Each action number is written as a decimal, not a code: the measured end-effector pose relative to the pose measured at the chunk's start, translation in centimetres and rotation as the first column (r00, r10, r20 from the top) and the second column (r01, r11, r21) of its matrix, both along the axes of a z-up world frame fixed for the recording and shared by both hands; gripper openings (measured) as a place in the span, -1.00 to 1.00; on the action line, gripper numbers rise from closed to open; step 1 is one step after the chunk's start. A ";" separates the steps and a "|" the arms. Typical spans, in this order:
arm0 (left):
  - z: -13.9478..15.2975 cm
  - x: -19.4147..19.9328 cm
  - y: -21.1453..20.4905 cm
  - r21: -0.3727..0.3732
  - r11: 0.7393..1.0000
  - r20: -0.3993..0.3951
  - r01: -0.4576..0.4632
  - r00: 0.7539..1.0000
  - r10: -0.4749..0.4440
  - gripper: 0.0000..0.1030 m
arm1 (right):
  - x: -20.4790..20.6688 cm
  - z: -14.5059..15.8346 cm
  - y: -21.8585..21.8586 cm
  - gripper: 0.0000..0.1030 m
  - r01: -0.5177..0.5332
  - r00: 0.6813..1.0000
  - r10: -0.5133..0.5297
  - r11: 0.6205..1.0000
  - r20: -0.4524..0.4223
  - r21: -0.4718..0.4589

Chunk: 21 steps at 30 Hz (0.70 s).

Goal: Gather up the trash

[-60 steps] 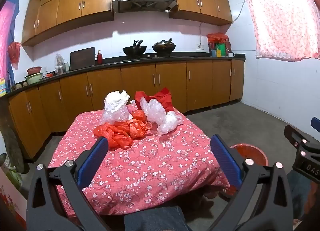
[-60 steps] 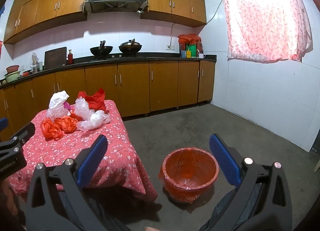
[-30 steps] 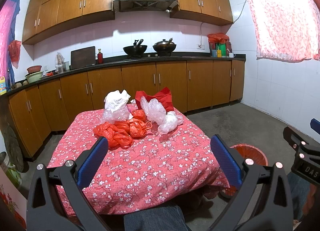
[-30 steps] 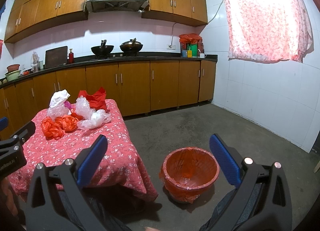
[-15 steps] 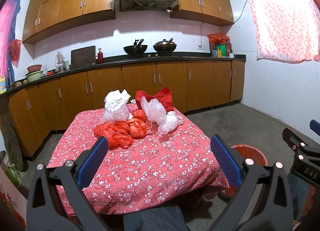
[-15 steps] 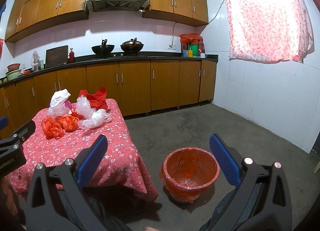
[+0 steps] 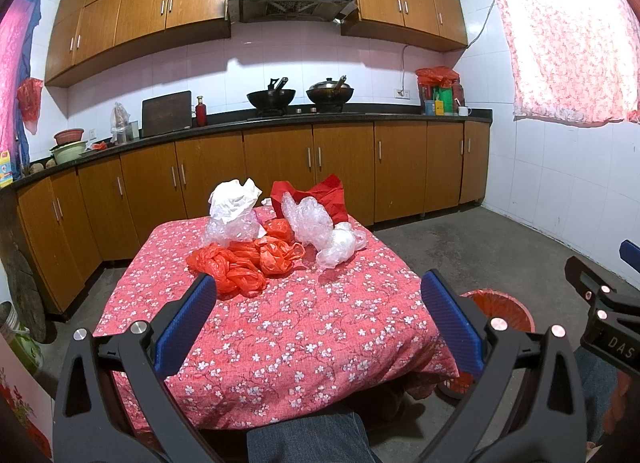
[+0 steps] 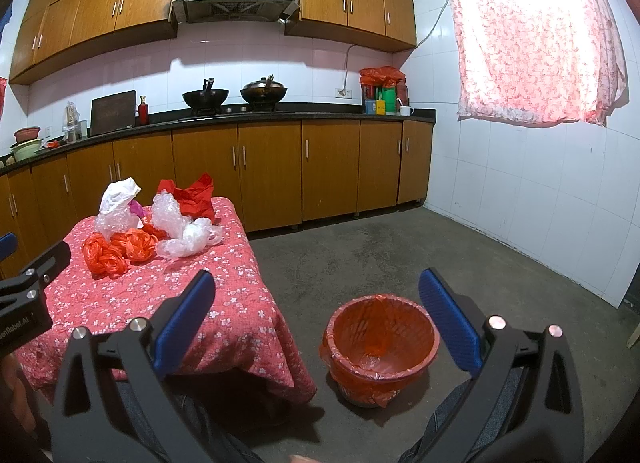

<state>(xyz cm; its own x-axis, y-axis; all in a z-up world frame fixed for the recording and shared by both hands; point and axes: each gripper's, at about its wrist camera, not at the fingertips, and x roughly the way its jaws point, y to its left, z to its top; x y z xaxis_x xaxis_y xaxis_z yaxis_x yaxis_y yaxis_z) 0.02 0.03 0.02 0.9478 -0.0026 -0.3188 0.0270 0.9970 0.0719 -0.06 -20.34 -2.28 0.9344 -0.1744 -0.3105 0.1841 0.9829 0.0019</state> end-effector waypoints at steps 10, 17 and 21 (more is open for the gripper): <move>0.0 0.0 0.0 -0.001 1.000 -0.001 0.000 1.000 0.000 0.96 | 0.0 0.0 -0.1 0.92 0.000 1.000 0.000 1.000 -0.001 0.001; 0.0 0.0 0.0 -0.001 1.000 -0.001 0.000 1.000 0.000 0.96 | 0.0 0.0 -0.1 0.92 0.000 1.000 0.000 1.000 -0.002 0.000; 0.0 0.2 0.7 -0.003 1.000 -0.002 -0.001 1.000 0.001 0.96 | 0.0 0.0 -0.1 0.92 0.000 1.000 0.000 1.000 -0.002 0.001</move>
<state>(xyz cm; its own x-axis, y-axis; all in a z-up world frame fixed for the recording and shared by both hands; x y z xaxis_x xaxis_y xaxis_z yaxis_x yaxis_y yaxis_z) 0.26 0.70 0.03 0.9470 -0.0025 -0.3212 0.0261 0.9973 0.0691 -0.03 -20.42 -2.32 0.9338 -0.1740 -0.3128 0.1839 0.9829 0.0021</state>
